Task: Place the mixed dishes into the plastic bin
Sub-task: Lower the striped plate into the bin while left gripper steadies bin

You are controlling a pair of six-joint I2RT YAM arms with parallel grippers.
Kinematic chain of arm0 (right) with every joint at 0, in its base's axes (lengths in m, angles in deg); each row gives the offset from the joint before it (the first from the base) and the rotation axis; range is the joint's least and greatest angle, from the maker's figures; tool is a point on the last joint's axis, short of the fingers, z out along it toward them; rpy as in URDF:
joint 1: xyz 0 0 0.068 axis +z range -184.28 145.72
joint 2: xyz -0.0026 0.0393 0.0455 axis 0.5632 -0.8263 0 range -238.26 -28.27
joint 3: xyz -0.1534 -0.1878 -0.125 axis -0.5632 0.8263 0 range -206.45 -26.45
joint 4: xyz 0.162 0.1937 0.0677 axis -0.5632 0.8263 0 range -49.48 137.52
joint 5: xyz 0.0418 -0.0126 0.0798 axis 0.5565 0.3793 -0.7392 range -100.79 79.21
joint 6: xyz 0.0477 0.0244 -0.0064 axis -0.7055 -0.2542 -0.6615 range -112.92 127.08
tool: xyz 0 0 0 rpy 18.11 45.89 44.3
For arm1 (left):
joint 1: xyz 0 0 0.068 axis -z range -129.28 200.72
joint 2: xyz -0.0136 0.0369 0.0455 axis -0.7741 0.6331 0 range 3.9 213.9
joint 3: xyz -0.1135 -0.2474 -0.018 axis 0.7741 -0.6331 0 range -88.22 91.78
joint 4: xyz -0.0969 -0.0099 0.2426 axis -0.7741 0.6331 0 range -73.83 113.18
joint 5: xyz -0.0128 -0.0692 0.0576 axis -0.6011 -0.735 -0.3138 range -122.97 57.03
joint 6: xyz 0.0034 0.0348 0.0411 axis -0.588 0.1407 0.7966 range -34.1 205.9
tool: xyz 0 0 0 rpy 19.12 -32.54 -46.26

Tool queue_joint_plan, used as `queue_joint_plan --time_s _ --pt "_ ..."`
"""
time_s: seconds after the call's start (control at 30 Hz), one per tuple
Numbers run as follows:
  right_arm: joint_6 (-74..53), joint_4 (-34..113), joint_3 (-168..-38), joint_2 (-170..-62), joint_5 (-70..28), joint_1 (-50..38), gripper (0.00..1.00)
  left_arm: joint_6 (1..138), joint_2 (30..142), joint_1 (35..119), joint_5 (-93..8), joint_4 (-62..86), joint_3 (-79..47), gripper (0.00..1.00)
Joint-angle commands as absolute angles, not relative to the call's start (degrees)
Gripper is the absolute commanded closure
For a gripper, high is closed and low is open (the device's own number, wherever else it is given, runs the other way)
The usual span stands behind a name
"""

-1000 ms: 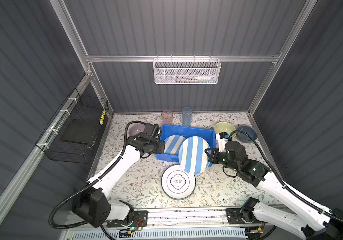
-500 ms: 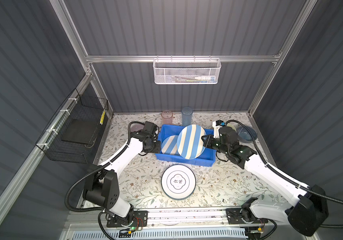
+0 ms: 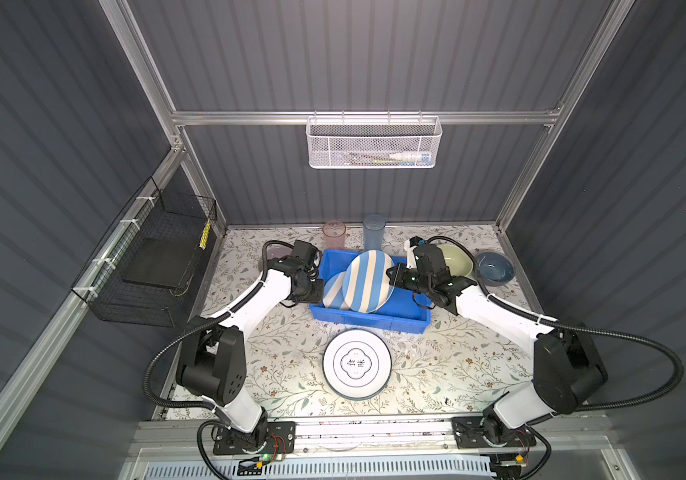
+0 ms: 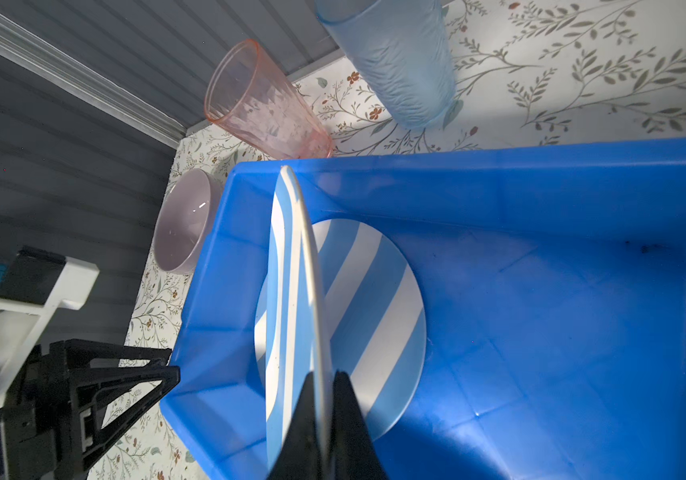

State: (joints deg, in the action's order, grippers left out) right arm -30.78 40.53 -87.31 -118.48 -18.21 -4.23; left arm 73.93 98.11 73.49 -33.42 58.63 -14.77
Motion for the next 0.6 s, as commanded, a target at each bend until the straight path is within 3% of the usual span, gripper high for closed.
queue_joint_plan --time_s 0.0,0.57 --pt "-30.76 38.03 -88.76 -120.29 -21.07 -4.05 1.0 75.26 99.08 72.96 -34.07 60.2 -13.22 0.58" --pt "-37.73 30.24 -89.0 -130.05 -25.63 -3.61 1.0 73.65 100.18 72.96 -34.36 58.91 -13.64 0.59"
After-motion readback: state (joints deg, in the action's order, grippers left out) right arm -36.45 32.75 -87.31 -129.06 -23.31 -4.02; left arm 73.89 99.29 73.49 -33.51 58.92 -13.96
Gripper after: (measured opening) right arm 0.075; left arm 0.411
